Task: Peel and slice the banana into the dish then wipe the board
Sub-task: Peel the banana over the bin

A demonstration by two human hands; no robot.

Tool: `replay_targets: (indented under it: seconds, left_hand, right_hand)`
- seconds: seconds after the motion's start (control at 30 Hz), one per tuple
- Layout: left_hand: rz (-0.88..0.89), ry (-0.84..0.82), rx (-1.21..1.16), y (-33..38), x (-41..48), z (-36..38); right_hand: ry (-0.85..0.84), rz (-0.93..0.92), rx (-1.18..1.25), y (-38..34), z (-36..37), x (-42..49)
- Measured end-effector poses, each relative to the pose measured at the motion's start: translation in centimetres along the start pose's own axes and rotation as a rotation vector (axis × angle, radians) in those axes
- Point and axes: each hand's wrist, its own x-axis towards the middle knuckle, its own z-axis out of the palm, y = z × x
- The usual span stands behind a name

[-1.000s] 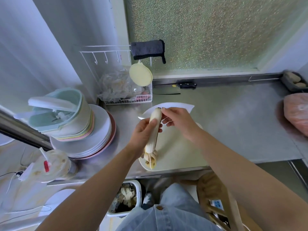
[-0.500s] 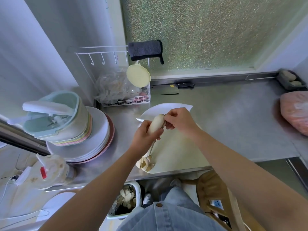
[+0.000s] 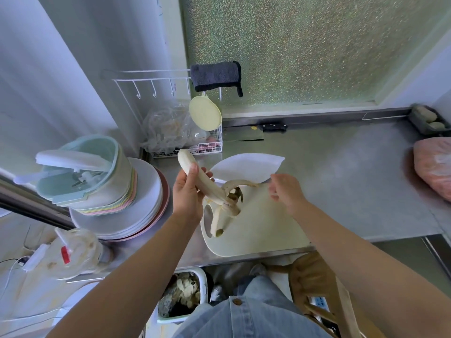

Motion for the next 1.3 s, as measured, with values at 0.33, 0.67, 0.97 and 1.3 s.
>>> replay_targets:
  seconds: [0.33, 0.67, 0.97, 1.3]
  left_hand:
    - [-0.014, -0.043, 0.050, 0.2, -0.7, 1.0]
    - [-0.011, -0.009, 0.064, -1.0, -0.8, 2.8]
    - [-0.026, 0.106, -0.026, -1.3, -0.1, 4.5]
    - [-0.007, 0.133, -0.041, -1.8, 1.2, 6.9]
  right_hand:
    - [-0.624, -0.477, -0.540, -1.3, 2.6, -3.5]
    - [-0.403, -0.526, -0.602, -1.6, 2.1, -3.8]
    - [-0.321, -0.208, -0.022, -2.4, -0.2, -2.1]
    - [-0.125, 0.119, 0.292, -3.6, -2.3, 1.3]
